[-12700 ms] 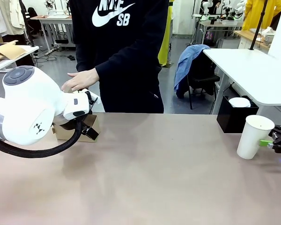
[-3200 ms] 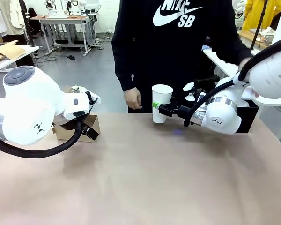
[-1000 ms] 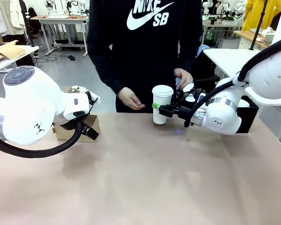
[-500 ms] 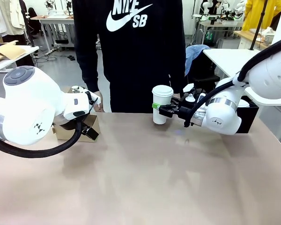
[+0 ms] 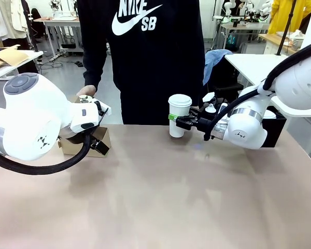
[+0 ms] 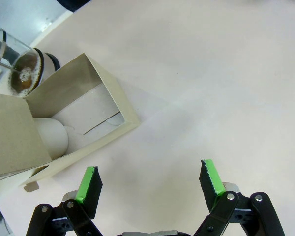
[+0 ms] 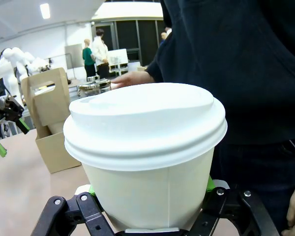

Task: Pour a drink into a cup and package it in a carrier.
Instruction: When a person places the Paper Cup Lid on the 600 ml Paper Cup , lift the 600 ml Paper Cup.

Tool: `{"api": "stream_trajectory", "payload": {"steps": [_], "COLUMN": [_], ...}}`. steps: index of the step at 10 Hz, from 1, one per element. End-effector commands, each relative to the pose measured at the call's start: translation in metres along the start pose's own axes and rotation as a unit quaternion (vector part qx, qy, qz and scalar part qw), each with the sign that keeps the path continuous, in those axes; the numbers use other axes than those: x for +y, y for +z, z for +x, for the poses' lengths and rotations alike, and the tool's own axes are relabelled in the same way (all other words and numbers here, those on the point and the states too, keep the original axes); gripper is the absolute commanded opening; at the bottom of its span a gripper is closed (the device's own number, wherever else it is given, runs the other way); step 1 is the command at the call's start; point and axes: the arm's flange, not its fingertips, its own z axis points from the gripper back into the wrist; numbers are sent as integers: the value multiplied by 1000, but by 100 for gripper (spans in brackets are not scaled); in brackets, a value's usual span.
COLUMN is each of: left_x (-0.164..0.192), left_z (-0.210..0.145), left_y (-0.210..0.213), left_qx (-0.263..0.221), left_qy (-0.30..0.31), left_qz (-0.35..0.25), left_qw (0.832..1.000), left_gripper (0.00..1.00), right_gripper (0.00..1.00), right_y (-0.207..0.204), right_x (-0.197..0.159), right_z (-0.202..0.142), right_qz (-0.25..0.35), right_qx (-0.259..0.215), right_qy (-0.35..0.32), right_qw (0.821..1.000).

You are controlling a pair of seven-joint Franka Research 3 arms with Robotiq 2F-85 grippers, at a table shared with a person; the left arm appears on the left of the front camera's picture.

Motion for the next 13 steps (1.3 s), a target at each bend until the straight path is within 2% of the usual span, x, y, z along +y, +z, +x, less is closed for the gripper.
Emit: {"api": "stream_trajectory", "payload": {"steps": [1, 2, 3, 5, 8, 9, 11, 13], "left_x": [0, 0, 0, 0, 0, 0, 0, 0], "left_z": [0, 0, 0, 0, 0, 0, 0, 0], "left_y": [0, 0, 0, 0, 0, 0, 0, 0], "left_qx": [0, 0, 0, 0, 0, 0, 0, 0], "left_qy": [1, 1, 1, 1, 1, 1, 1, 1], "left_qz": [0, 0, 0, 0, 0, 0, 0, 0], "left_qw": [1000, 1000, 1000, 1000, 1000, 1000, 1000, 1000], "left_gripper": [100, 100, 100, 100, 100, 100, 100, 100], "right_gripper": [80, 80, 80, 80, 80, 80, 80, 80], "right_y": [-3, 0, 1, 6, 36, 46, 56, 57], "right_x": [2, 0, 6, 25, 67, 82, 98, 101], "right_z": [5, 0, 20, 87, 196, 219, 238, 240], "right_qz": [1, 0, 4, 16, 32, 42, 45, 57], "right_qx": [-4, 0, 13, 11, 18, 22, 31, 22], "right_qy": [11, 0, 4, 12, 18, 16, 17, 0], "right_qw": [1000, 1000, 1000, 1000, 999, 999, 998, 998]}}
